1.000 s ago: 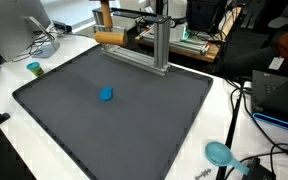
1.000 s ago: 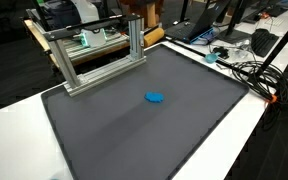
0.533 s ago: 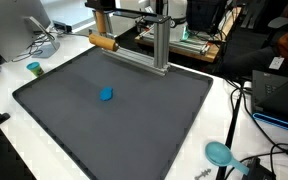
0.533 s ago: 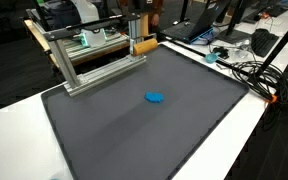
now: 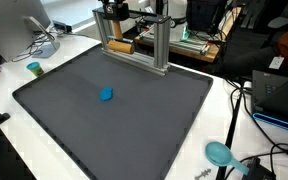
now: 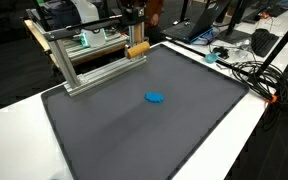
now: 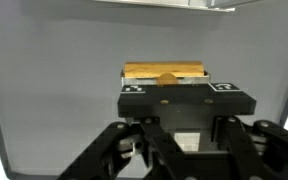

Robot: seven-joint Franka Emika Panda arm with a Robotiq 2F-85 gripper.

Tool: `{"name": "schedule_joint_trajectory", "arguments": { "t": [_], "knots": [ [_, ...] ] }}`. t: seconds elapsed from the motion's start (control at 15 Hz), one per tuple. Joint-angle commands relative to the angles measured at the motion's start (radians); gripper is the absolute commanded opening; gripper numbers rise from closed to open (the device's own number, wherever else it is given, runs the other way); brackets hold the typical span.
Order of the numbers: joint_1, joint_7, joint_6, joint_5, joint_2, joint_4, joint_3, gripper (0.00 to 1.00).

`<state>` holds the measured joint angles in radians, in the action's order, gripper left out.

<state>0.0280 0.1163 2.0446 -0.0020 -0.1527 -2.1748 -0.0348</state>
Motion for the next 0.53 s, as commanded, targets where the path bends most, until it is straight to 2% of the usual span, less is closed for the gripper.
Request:
{"name": "schedule_joint_trajectory", "arguments": {
  "t": [0.0, 0.47],
  "knots": [
    [0.005, -0.070, 0.061, -0.029, -0.128, -0.143, 0.007, 0.23],
    [0.002, -0.109, 0.061, -0.057, -0.269, -0.255, 0.028, 0.23]
  ]
}}
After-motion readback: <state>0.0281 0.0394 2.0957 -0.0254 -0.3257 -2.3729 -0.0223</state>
